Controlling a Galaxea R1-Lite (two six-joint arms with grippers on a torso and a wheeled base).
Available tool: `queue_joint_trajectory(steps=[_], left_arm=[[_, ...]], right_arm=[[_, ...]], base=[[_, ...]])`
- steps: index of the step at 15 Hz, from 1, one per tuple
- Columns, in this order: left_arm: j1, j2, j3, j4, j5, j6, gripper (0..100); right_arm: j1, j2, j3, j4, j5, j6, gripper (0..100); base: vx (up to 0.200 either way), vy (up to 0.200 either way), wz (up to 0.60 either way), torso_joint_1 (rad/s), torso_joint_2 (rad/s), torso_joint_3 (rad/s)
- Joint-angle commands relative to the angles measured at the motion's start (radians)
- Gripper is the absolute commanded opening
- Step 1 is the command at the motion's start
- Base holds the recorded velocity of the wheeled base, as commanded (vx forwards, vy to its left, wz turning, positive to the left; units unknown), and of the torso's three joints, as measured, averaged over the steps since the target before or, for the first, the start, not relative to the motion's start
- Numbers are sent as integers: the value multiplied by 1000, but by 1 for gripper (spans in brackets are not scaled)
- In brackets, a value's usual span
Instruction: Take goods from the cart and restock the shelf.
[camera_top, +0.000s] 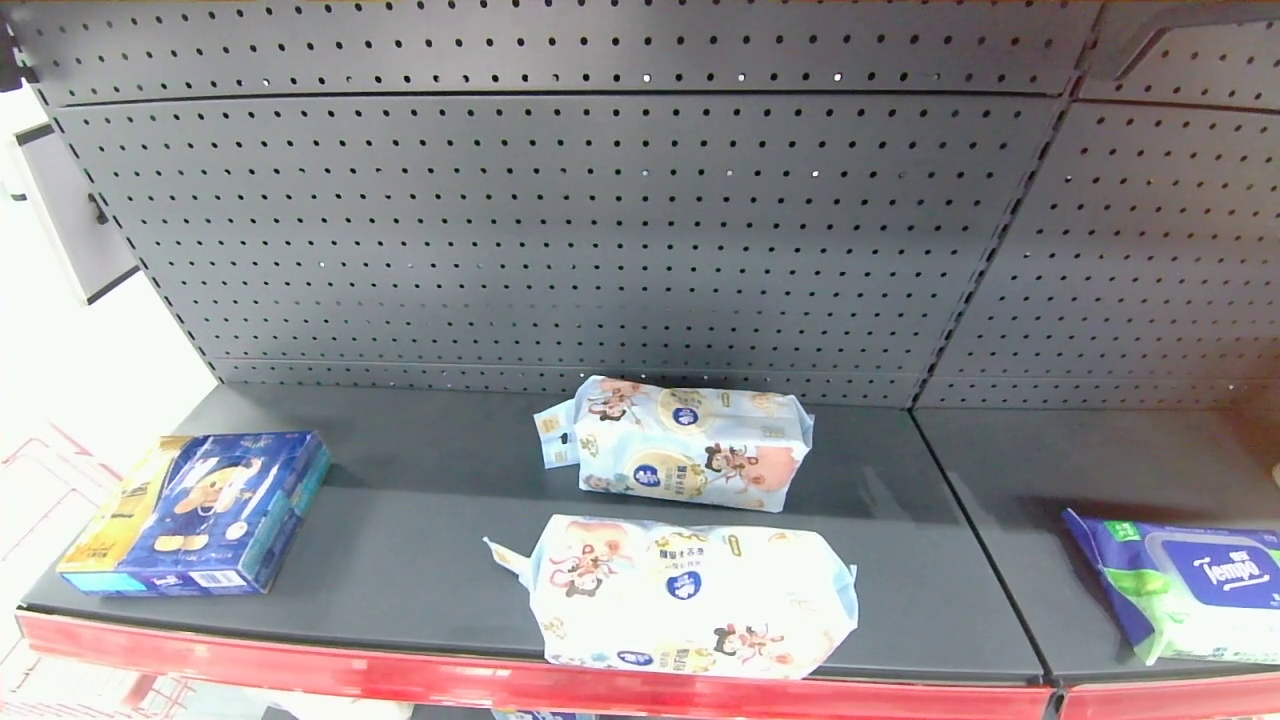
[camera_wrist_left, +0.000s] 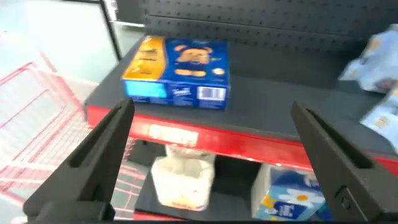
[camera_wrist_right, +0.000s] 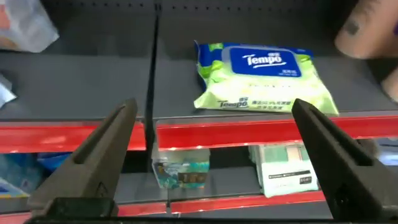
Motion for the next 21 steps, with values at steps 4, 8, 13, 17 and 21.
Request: queue_joint_trajectory(steps=[4,8,13,17,21], left_arm=[[132,129,-5,22,9,7,100],[212,3,-2,15,-256,19,100],[213,-6,4,-1,-422,50,100],[212,-6,4,-1,-522,48,100],[212,-6,4,-5,-592,31,100]], right_arm=[[2,4,12,-6,220,25,100],[-1,-2,24,-34,56,25,100],[2,-4,49,-89,162,23,100],[2,-2,49,-89,159,25,100],[2,-4,49,-89,157,22,100]], base=[[0,0,0,0,0,0],[0,0,0,0,0,0],[0,0,0,0,0,0],[0,0,0,0,0,0],[0,0,0,0,0,0]])
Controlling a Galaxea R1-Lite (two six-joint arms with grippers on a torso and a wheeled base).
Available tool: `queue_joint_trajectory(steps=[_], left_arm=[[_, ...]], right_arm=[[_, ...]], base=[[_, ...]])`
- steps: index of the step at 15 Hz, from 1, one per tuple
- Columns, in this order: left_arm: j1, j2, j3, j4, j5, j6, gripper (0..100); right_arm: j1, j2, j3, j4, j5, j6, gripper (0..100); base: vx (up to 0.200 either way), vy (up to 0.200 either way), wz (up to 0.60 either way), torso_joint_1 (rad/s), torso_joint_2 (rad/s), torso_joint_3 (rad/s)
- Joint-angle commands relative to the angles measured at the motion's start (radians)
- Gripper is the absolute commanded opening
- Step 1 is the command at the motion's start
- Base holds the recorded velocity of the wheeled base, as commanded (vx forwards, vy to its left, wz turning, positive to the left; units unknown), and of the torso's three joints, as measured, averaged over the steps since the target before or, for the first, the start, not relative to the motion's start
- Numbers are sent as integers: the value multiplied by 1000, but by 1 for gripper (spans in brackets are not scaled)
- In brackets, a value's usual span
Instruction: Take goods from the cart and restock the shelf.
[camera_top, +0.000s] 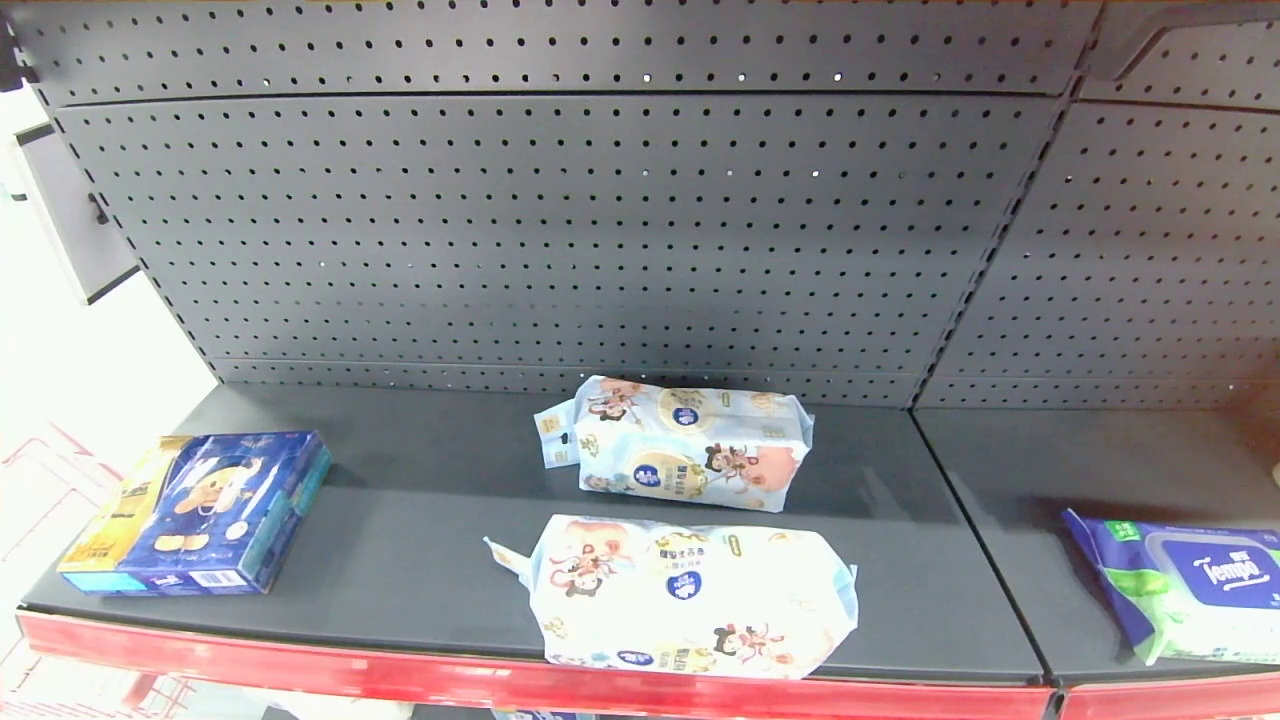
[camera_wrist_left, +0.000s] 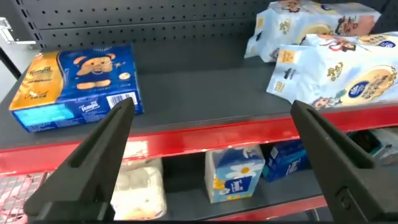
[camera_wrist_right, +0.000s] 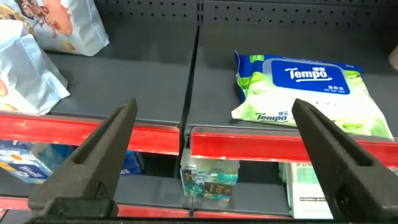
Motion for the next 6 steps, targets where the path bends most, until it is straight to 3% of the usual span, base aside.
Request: queue_joint_trajectory(steps=[1,4,6], left_arm=[[0,-3,-1,-1,-1,-6,100],[-1,-3,-1,0,7,-9,100],[-1,-3,2,0,108,16,100]], right_arm=[[0,0,0,0,0,0,100],[0,0,0,0,0,0,100],[0,2,0,0,-1,3,100]], base=[[0,0,0,0,0,0],[0,0,0,0,0,0],[0,0,0,0,0,0]])
